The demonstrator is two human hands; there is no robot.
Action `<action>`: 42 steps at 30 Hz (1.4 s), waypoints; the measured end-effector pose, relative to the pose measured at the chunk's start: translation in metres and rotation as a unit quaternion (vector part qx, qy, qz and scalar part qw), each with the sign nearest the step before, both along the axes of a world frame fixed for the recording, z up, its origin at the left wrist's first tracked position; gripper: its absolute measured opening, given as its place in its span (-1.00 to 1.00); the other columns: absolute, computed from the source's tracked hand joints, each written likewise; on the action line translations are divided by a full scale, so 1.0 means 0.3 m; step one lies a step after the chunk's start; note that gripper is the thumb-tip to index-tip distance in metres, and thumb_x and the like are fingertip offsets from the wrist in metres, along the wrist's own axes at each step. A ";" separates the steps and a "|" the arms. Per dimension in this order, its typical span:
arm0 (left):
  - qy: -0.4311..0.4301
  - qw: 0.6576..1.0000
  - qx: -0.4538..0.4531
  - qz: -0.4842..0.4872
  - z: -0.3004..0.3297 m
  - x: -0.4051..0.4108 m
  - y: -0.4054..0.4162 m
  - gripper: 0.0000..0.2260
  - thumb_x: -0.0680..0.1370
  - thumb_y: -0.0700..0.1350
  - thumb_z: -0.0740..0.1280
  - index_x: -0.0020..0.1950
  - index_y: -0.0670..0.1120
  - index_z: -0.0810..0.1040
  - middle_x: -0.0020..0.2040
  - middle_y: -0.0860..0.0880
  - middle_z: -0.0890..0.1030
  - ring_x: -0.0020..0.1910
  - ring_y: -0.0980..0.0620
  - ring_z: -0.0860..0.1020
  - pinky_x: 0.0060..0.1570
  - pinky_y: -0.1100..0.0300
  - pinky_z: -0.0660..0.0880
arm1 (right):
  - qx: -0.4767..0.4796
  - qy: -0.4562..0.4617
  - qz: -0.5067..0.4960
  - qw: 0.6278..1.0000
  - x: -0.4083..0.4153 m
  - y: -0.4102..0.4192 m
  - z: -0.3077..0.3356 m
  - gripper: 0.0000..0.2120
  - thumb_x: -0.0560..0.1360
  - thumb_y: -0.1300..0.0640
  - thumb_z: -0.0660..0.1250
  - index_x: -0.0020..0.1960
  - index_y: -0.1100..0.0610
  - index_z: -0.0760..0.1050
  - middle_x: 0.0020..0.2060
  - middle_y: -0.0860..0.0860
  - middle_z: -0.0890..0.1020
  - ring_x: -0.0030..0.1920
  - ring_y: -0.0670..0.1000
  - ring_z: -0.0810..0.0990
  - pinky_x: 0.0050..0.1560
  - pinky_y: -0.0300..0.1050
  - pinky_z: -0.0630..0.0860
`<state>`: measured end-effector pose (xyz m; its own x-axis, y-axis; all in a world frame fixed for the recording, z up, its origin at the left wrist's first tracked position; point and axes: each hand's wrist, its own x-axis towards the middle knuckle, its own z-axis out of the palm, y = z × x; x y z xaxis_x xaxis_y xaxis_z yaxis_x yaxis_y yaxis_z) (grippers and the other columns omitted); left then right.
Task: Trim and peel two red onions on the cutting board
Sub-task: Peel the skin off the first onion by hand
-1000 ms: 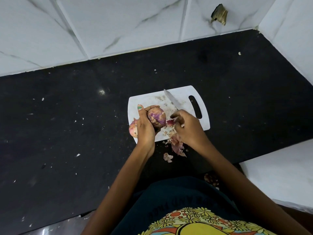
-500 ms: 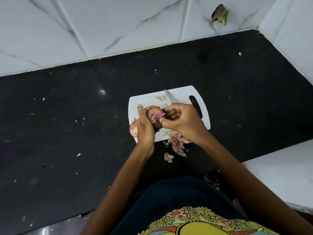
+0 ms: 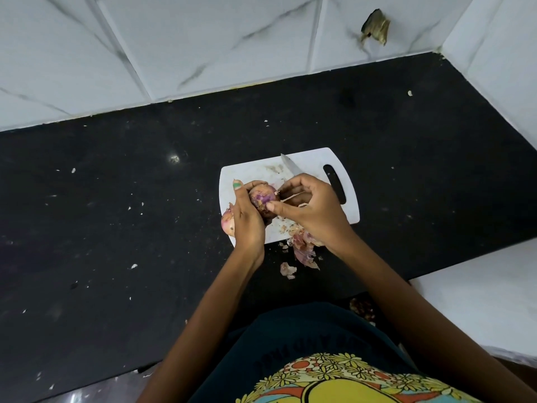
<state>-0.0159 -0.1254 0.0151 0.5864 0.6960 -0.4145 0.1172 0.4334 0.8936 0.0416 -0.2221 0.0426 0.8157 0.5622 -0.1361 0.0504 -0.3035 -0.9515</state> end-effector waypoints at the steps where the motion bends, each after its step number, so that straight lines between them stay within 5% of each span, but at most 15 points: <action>1: 0.000 1.000 -0.002 -0.001 -0.002 0.000 0.000 -0.55 0.65 0.17 -0.03 -0.07 -0.02 0.56 -0.14 -0.05 0.62 -0.07 0.00 0.60 -0.20 0.19 0.54 | 0.001 -0.003 -0.007 1.000 -0.002 0.002 -0.002 -0.74 0.32 0.11 0.56 -0.07 0.09 0.56 -0.20 -0.08 0.66 -0.20 -0.13 0.66 -0.14 -0.16 0.63; 15: -0.009 1.000 -0.015 0.004 0.003 -0.001 -0.003 -0.57 0.66 0.17 -0.04 0.00 -0.03 0.53 -0.15 0.01 0.60 -0.13 0.05 0.57 -0.29 0.28 0.50 | 0.001 -0.125 -0.047 0.991 -0.041 0.028 -0.032 -0.96 0.52 0.16 0.35 -0.08 0.11 0.51 -0.12 -0.02 0.58 -0.15 -0.13 0.58 -0.24 -0.35 0.52; 19: -0.010 1.000 -0.009 0.009 -0.002 -0.005 -0.002 -0.56 0.66 0.15 -0.06 -0.02 -0.02 0.54 -0.13 0.00 0.60 -0.08 0.03 0.58 -0.33 0.32 0.49 | -0.080 -0.193 -0.005 0.978 -0.041 0.039 -0.052 -0.86 0.58 0.14 0.25 0.06 0.21 0.47 -0.04 -0.01 0.45 0.00 -0.04 0.50 -0.05 -0.22 0.48; 26: 0.007 0.998 -0.061 0.002 -0.015 0.000 0.002 -0.49 0.62 0.25 0.00 0.06 -0.08 0.57 0.11 -0.24 0.59 0.02 -0.19 0.58 -0.41 0.27 0.48 | -0.095 -0.030 -0.063 0.993 0.000 0.035 -0.105 -0.87 0.61 0.12 0.15 0.07 0.14 0.42 0.04 0.09 0.53 0.06 0.03 0.53 0.07 -0.08 0.50; 29: 0.004 0.996 -0.086 -0.004 -0.021 0.002 0.002 -0.49 0.62 0.25 0.01 0.03 -0.11 0.56 -0.02 -0.16 0.61 -0.08 -0.09 0.56 -0.40 0.26 0.47 | -0.154 -0.080 -0.043 0.984 0.000 0.022 -0.128 -0.87 0.61 0.16 0.17 0.07 0.20 0.41 0.00 0.06 0.49 -0.03 -0.05 0.47 -0.19 -0.36 0.31; 33: -0.004 0.991 -0.133 -0.016 -0.015 -0.005 -0.009 -0.59 0.62 0.22 0.04 -0.10 -0.05 0.48 -0.22 -0.03 0.62 -0.25 0.01 0.54 -0.32 0.22 0.44 | -0.180 -0.141 -0.038 0.973 -0.020 0.024 -0.141 -0.88 0.61 0.18 0.15 0.06 0.24 0.39 -0.05 0.05 0.47 -0.06 -0.03 0.44 -0.17 -0.25 0.31; 37: -0.028 0.979 -0.198 -0.039 -0.011 -0.016 0.006 -0.45 0.60 0.29 -0.01 -0.07 -0.09 0.58 -0.29 -0.04 0.62 -0.41 0.06 0.51 -0.46 0.30 0.43 | -0.209 -0.128 -0.067 0.967 -0.007 0.011 -0.144 -0.90 0.60 0.21 0.15 0.06 0.23 0.36 -0.09 0.04 0.49 -0.07 0.04 0.51 -0.11 0.01 0.48; 39: -0.029 0.979 -0.198 -0.029 -0.014 -0.012 0.024 -0.42 0.58 0.32 0.01 0.04 -0.13 0.57 -0.23 -0.08 0.59 -0.39 0.05 0.51 -0.49 0.29 0.43 | -0.203 -0.100 -0.074 0.971 0.012 -0.010 -0.152 -0.90 0.60 0.22 0.17 0.07 0.23 0.39 -0.11 0.02 0.54 -0.08 0.03 0.55 -0.10 -0.05 0.49; 42: -0.028 0.977 -0.212 -0.008 -0.018 -0.014 0.048 -0.39 0.56 0.34 0.04 0.21 -0.15 0.51 -0.18 -0.09 0.58 -0.40 0.06 0.52 -0.49 0.26 0.43 | -0.171 -0.053 -0.072 0.981 0.025 -0.032 -0.159 -0.94 0.56 0.23 0.27 0.01 0.19 0.50 -0.23 -0.05 0.57 -0.19 -0.09 0.57 -0.24 -0.41 0.43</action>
